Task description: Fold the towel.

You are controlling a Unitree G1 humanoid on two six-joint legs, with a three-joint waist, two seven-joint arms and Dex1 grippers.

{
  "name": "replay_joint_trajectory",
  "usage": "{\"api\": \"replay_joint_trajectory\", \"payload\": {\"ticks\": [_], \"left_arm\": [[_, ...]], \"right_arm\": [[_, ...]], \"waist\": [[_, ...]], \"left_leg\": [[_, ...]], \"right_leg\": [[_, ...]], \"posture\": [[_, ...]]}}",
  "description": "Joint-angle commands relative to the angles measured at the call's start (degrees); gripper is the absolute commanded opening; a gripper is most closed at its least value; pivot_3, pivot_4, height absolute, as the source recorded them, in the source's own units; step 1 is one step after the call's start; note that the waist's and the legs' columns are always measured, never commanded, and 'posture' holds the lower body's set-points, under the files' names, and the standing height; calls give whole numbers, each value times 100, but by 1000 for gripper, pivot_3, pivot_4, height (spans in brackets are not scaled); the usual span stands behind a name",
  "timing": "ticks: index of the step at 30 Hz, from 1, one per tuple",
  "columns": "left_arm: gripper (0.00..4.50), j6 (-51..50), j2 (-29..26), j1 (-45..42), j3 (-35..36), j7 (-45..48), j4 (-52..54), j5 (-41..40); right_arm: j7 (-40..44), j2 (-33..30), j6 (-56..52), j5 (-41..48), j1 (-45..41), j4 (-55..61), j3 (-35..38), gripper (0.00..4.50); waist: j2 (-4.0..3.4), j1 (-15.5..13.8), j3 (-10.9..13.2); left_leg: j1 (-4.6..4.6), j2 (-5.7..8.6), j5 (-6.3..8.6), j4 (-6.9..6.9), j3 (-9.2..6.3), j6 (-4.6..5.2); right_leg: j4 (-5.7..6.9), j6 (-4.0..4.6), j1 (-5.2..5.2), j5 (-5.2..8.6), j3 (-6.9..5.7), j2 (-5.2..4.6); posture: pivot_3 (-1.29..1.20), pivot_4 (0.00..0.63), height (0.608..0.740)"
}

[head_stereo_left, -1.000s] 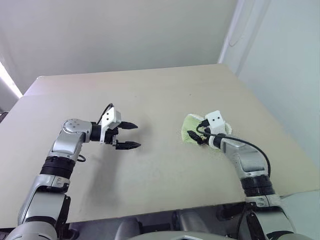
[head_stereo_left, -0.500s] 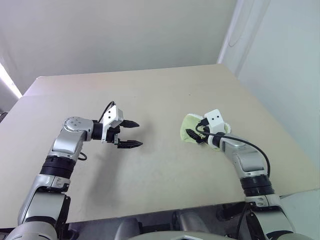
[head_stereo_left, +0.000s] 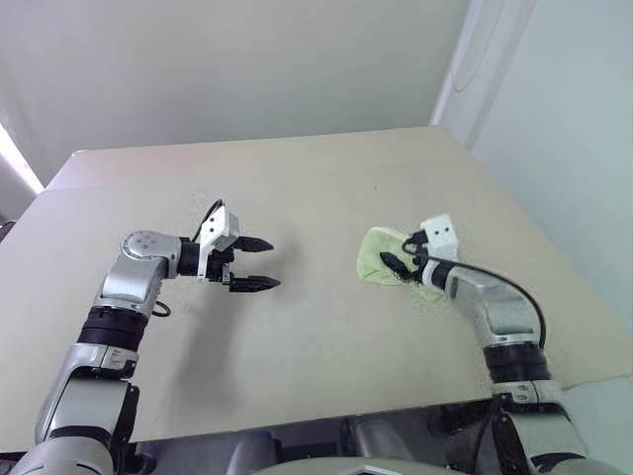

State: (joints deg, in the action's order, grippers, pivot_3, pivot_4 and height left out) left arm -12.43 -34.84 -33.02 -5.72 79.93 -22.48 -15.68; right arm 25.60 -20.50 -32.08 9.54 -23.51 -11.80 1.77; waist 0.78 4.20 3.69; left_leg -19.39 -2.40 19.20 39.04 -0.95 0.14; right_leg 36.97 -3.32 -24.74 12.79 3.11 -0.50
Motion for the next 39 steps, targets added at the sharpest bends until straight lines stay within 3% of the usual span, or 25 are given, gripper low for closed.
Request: {"api": "replay_joint_trajectory", "payload": {"ticks": [1,5,11,19,26,31,39], "left_arm": [[4500,-115,-136,-91,182,186,155,-236],[4500,-483,-203,1,278,248,458,-506],[4500,-633,-240,-18,462,117,617,-674],[4500,-514,-409,16,499,102,596,-636],[4500,-431,-465,141,499,37,578,-593],[4500,-359,-712,197,534,126,527,-538],[4500,-598,-761,276,725,-262,634,-602]], "right_arm": [[-135,18,323,-303,-39,-393,-196,4478],[-140,12,432,-229,-44,-333,-85,4478],[278,-317,-28,496,11,735,503,4478],[784,-830,-522,822,253,1505,506,4478],[1111,-965,-1365,2287,197,2598,1416,4478],[1782,-1549,-1868,2961,931,3570,1181,4478],[2610,-2446,-1670,2895,1252,3830,536,4478]], "waist": [[7,-2,-4],[6,-4,-4],[-2,-16,1],[-2,-14,2],[-9,-26,7],[-7,-32,7],[3,-24,15]], "left_leg": [[1,-1,0,0,-1,0],[6,-1,0,1,-2,0],[5,1,0,4,-8,0],[2,1,1,-4,-8,1],[1,2,0,-2,-9,1],[-1,2,2,-10,-12,3],[6,3,2,0,-9,2]], "right_leg": [[0,0,6,0,-1,0],[2,0,23,1,-1,0],[3,0,13,0,-2,1],[0,-7,2,6,-3,1],[0,-6,2,6,-3,0],[-6,-9,0,12,-8,0],[-5,-7,5,13,-9,-5]], "posture": [[0,0,712],[0,0,712],[0,0,712],[0,0,712],[0,0,712],[0,0,712],[0,0,712]]}}
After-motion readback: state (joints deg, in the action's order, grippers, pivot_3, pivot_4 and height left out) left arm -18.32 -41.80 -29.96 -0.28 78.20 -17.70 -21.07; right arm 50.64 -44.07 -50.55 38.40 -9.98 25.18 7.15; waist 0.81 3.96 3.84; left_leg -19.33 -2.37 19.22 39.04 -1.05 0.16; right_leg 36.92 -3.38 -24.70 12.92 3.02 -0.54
